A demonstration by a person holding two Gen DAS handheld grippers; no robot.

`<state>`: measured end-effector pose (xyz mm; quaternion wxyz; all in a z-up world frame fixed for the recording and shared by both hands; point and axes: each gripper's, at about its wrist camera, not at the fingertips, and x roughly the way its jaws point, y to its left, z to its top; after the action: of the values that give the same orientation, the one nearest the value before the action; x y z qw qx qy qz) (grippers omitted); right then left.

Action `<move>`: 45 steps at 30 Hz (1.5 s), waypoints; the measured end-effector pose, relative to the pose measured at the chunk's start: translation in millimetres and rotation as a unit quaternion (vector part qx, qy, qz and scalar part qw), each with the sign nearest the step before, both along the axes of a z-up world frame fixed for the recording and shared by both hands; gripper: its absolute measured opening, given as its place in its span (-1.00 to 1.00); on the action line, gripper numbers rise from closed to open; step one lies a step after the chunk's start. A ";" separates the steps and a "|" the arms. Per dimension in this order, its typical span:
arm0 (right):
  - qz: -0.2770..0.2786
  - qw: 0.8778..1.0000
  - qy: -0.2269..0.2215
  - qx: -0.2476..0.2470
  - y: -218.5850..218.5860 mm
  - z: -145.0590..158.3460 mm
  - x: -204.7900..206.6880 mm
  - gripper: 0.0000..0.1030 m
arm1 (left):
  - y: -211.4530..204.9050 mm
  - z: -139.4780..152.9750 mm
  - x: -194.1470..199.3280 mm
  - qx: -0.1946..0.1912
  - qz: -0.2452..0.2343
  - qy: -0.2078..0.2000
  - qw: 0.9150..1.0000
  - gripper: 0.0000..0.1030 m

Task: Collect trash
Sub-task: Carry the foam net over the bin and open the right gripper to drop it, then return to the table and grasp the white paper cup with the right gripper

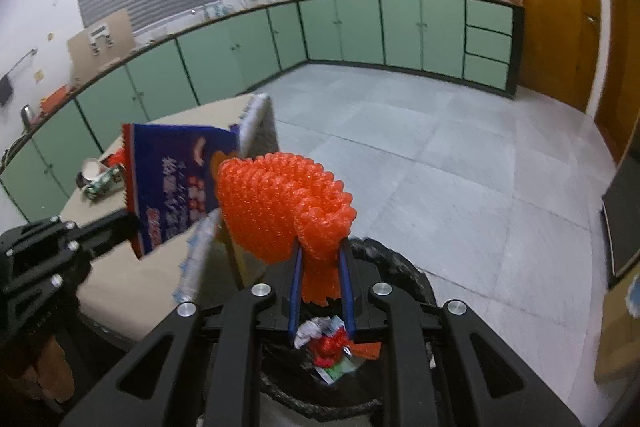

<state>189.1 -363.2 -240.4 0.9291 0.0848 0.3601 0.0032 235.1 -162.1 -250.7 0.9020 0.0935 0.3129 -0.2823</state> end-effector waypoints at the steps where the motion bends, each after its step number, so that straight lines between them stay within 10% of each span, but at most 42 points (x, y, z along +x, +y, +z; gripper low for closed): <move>1: -0.004 1.000 0.005 0.003 -5.0 -4.9 -1.2 -0.68 | -7.2 -7.9 1.8 0.002 -0.007 0.010 1.000 -1.00; 23: -0.040 0.992 0.115 0.036 -31.9 -81.1 19.1 -0.39 | -29.8 -93.6 46.6 0.040 0.001 0.117 0.992 -0.90; 31: -0.031 0.995 0.094 0.032 -23.9 -63.2 18.4 -0.39 | -8.7 -66.4 42.8 0.036 0.028 0.071 0.996 -0.24; 45: 0.100 0.995 0.017 0.009 85.2 5.8 55.5 -0.26 | 132.9 6.4 24.1 0.018 0.193 -0.003 0.981 -0.01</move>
<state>244.6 -278.0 -234.5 0.9172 0.0567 0.3820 0.0976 259.2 -29.2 -244.3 0.9386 0.0488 0.3276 -0.0968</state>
